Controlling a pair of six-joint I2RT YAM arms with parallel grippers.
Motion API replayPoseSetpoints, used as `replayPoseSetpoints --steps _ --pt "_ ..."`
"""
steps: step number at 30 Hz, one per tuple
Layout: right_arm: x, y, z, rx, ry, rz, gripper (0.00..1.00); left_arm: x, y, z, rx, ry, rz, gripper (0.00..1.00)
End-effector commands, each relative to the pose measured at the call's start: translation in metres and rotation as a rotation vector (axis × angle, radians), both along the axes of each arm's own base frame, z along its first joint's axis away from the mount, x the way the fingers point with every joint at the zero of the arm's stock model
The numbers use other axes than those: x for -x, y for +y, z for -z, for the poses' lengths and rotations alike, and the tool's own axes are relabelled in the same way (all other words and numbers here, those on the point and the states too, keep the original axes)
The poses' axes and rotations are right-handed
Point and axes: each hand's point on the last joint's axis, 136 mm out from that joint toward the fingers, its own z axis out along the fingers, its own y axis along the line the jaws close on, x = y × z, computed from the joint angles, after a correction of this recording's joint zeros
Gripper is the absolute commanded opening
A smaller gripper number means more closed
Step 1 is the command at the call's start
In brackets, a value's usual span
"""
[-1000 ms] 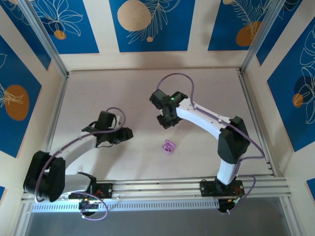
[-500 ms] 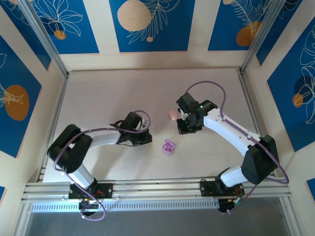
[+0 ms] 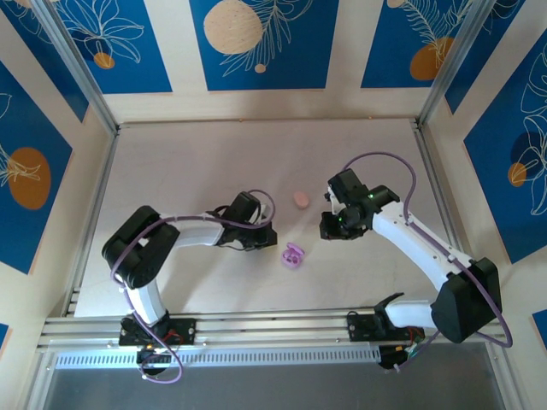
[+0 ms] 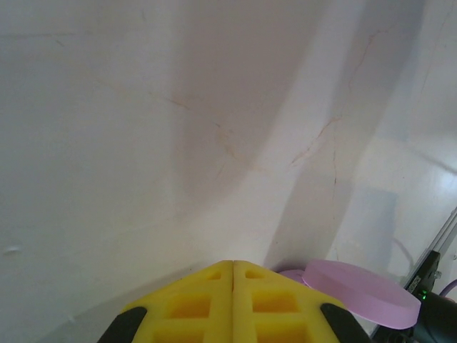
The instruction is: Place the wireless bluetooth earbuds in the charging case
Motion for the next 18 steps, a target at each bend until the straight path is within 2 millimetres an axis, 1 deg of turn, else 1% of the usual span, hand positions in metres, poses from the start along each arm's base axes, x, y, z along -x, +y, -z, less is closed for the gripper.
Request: replayPoseSetpoints --steps 1,8,18 --pt "0.005 0.004 -0.004 -0.048 0.009 0.006 0.22 0.008 -0.012 -0.005 0.036 0.015 0.027 0.00" --pt "0.006 0.005 -0.005 -0.065 0.009 0.005 0.22 0.021 -0.009 -0.003 0.028 0.027 0.031 0.00" --pt "0.008 0.005 -0.006 -0.073 0.008 0.008 0.22 0.031 -0.017 -0.003 0.028 0.032 0.048 0.00"
